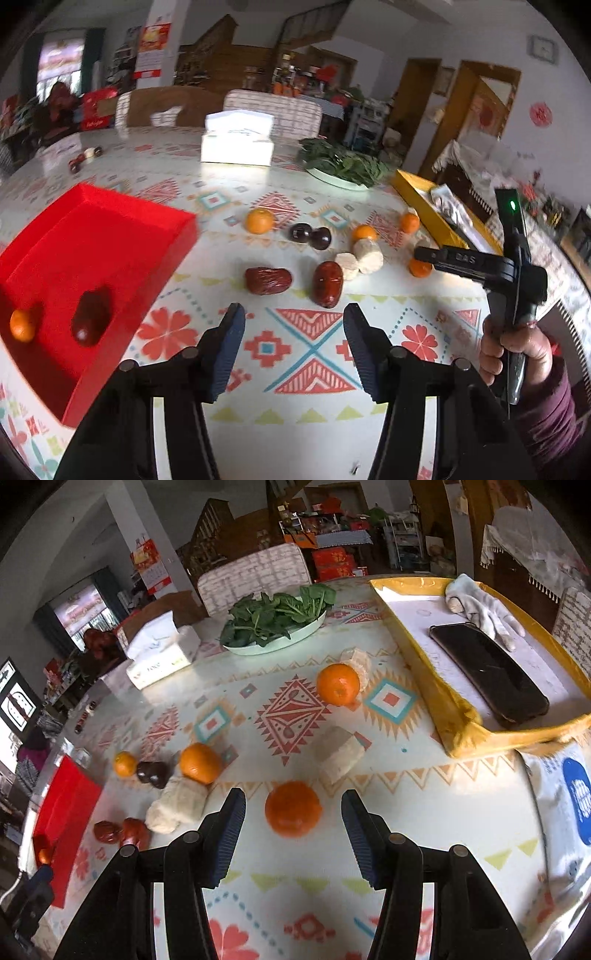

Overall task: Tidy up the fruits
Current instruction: 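Move both tools back toward the fruits on the tablecloth, then grasp a dark red date with the left tool while the right tool grasps a tangerine, then carry both fruits over the red tray and open both tools to release, then move both tools back toward the remaining fruits, then grasp a dark red date with the left tool while the right tool grasps a white yam piece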

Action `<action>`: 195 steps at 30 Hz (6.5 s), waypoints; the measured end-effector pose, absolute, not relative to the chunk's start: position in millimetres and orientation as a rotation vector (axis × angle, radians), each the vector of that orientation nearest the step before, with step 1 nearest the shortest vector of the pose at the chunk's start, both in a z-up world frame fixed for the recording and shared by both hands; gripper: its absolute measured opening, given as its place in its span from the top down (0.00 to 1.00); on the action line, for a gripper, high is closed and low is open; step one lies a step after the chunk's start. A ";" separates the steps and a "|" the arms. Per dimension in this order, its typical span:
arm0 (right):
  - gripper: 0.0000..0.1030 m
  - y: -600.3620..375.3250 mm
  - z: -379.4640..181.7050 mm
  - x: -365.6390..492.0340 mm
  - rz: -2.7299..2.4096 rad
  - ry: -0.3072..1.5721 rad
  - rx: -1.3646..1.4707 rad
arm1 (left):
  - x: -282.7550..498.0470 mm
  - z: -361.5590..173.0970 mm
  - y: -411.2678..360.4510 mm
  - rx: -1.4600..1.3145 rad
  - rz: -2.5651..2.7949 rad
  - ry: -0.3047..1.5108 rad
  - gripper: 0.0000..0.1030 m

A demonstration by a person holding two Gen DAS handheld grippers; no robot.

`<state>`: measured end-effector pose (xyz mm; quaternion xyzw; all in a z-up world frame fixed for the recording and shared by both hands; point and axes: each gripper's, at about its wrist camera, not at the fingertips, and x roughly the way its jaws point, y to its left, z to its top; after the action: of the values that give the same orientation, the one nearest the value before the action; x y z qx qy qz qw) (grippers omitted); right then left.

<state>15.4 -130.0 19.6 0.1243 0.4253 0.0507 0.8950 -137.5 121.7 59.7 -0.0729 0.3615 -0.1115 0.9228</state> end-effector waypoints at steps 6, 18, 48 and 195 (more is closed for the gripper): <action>0.44 -122.9 7.0 22.1 0.104 0.895 0.206 | -103.6 50.4 79.6 -0.036 -0.284 0.756 0.47; 0.63 -121.0 4.8 19.6 0.105 0.891 0.174 | -41.6 14.9 50.6 0.054 -0.324 0.867 0.63; 0.64 -114.2 18.9 -7.3 0.073 0.797 0.144 | -115.6 59.5 141.0 -0.228 -0.319 0.670 0.71; 0.60 -71.4 -1.9 28.8 0.348 0.917 0.372 | -59.2 26.5 136.0 -0.209 -0.260 0.757 0.56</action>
<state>28.8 -71.4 -1.9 0.1776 0.4376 0.1660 0.8657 -59.2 136.0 26.5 -0.1017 0.3678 -0.1265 0.9156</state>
